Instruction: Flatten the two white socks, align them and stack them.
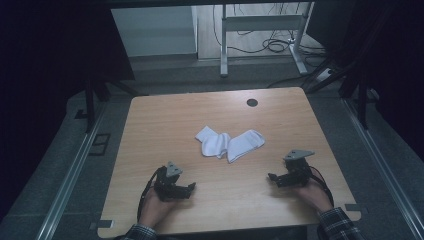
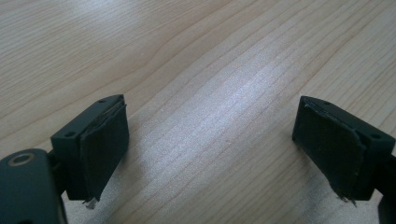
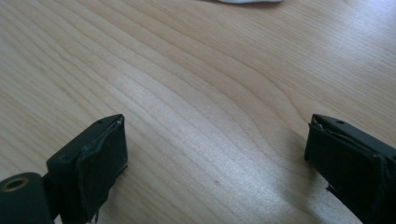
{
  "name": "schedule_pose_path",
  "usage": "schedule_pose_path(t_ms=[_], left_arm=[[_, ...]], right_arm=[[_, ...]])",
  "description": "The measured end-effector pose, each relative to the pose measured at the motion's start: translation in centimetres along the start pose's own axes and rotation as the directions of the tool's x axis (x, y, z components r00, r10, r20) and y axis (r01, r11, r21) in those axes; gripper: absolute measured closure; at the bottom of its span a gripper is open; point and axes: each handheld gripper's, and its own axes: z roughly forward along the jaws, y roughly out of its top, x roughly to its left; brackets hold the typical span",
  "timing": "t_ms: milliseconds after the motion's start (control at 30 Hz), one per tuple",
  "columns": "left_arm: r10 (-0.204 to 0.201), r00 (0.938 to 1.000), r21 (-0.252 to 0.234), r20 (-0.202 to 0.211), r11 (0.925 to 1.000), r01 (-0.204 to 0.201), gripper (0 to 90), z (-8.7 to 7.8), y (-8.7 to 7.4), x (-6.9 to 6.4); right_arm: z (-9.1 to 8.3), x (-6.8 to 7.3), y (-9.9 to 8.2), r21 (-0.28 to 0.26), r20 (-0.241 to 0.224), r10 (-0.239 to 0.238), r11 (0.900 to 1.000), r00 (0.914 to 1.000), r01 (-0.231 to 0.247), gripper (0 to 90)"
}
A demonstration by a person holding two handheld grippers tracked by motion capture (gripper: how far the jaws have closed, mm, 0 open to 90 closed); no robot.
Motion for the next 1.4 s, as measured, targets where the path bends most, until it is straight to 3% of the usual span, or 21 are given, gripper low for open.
schedule_pose_path(t_ms=[300, 500, 633, 967, 1133, 1400], left_arm=[[0.000, 1.0000, 0.000, 0.000, 1.0000, 0.000, 11.1, 0.0, 0.0, 0.0], [0.002, 1.0000, -0.001, 0.000, 1.0000, -0.002, 11.1, 0.0, 0.0, 0.0], [0.002, 1.0000, -0.001, -0.001, 1.0000, -0.002, 11.1, 0.0, 0.1, 0.0], [-0.001, 1.0000, -0.001, -0.001, 1.0000, 0.001, 11.1, 0.1, 0.1, 0.0], [-0.001, 1.0000, -0.001, -0.001, 1.0000, 0.001, 11.1, 0.1, 0.1, 0.0], [-0.001, 1.0000, 0.000, -0.001, 1.0000, 0.001, 11.1, 0.1, 0.1, 0.0]], right_arm=[[-0.1, 0.4, 0.3, 0.024, 0.004, 0.012, 0.9996, 0.9999, -0.013, 6.2], [0.0, 0.7, 0.7, 0.042, -0.023, 0.012, 0.9991, 0.9997, -0.011, 6.9], [0.0, 0.7, 1.2, 0.044, -0.021, 0.008, 0.9990, 0.9997, -0.007, 15.5], [-0.8, 0.2, 2.6, -0.029, -0.024, 0.049, 0.9983, 0.9985, -0.050, 34.6], [-0.5, 0.1, 3.2, -0.025, -0.032, 0.061, 0.9978, 0.9976, -0.062, 37.4], [0.0, 0.2, 4.3, -0.026, -0.036, 0.012, 0.9996, 0.9993, -0.013, 42.0]])
